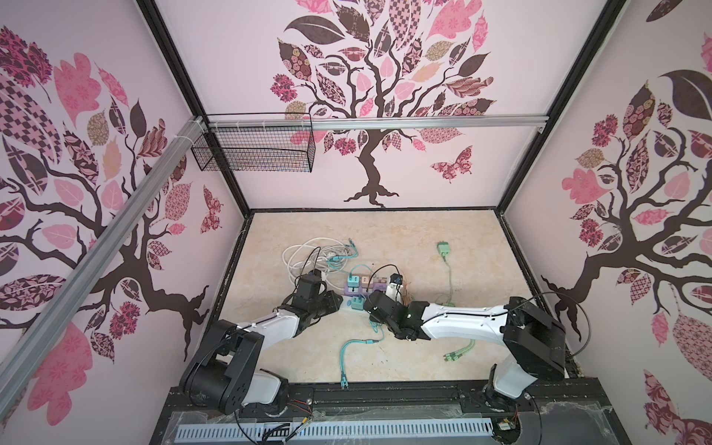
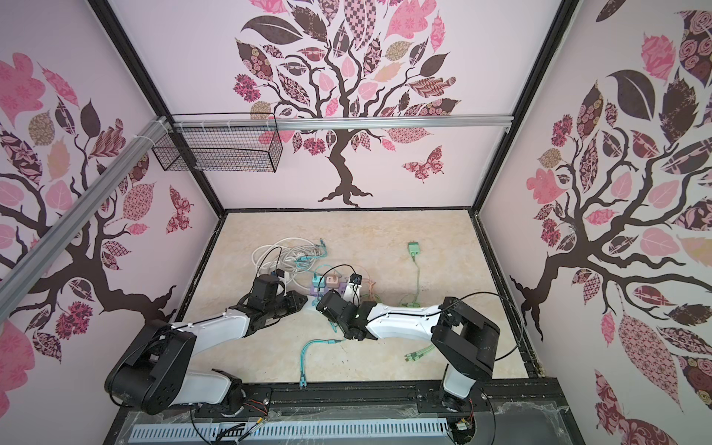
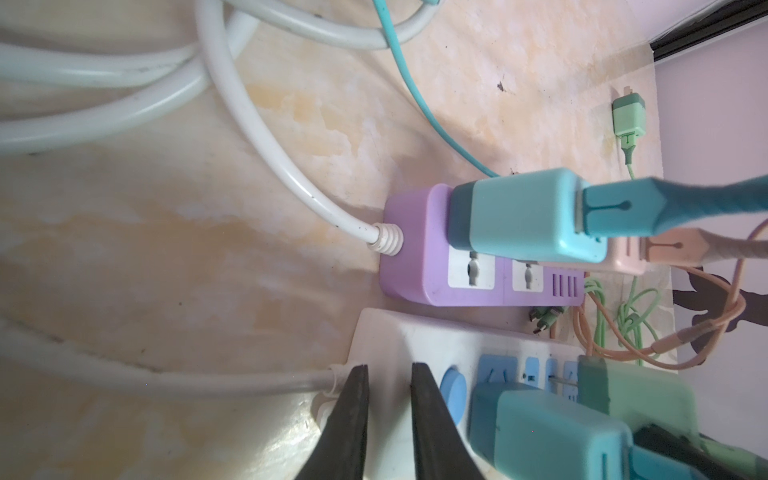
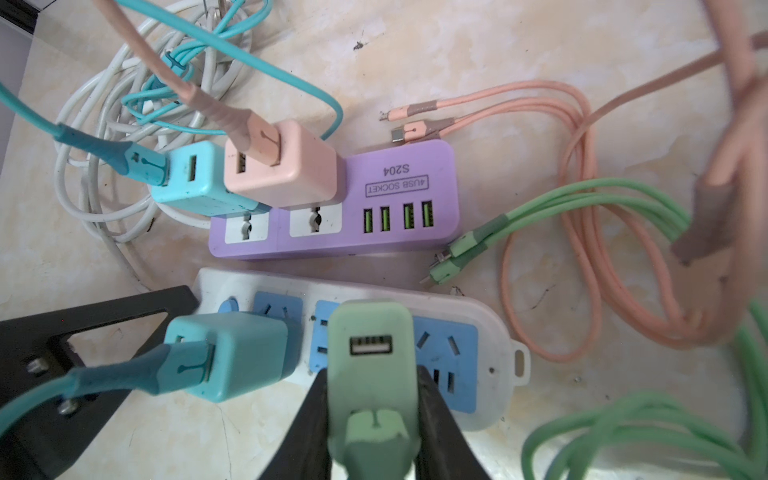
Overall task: Insert the plug
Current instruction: 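Press the mint-green charger's prongs down into the white strip socket with the right gripper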
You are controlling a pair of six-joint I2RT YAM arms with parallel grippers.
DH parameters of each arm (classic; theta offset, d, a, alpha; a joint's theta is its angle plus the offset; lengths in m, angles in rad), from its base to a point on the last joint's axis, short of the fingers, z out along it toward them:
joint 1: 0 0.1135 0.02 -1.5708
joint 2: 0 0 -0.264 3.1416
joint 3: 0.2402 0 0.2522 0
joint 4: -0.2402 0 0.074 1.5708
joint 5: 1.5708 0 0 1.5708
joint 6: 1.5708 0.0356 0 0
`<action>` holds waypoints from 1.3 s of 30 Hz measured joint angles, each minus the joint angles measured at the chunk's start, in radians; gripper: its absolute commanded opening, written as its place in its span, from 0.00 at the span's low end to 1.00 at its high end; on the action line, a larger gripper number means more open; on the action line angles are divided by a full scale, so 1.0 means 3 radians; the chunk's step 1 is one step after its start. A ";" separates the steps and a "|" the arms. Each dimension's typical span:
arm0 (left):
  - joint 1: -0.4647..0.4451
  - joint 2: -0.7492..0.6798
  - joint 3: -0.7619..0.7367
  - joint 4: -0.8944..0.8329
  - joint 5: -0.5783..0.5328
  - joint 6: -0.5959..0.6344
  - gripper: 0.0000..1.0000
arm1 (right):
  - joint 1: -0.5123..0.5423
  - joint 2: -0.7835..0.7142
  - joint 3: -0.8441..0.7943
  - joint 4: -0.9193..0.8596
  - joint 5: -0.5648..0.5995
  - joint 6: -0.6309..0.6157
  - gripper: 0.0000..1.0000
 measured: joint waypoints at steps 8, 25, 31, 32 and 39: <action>-0.0003 -0.0061 -0.0076 0.0018 0.0103 -0.0045 0.21 | 0.0015 0.0102 0.0134 -0.0179 0.0104 -0.0005 0.08; 0.0006 -0.0149 -0.0233 0.0141 0.0308 -0.0050 0.21 | 0.0051 0.0404 0.0347 -0.0296 0.0422 -0.0259 0.09; 0.0006 -0.0141 -0.0242 0.0153 0.0380 -0.0050 0.20 | 0.0052 0.0425 0.0347 -0.0294 0.0490 -0.0364 0.09; 0.0006 -0.0141 -0.0252 0.0156 0.0393 -0.0050 0.20 | 0.0052 0.0429 0.0347 -0.0294 0.0498 -0.0374 0.09; 0.0006 -0.0177 -0.0317 0.0202 0.0425 -0.0057 0.19 | 0.0061 0.0459 0.0364 -0.0290 0.0538 -0.0534 0.08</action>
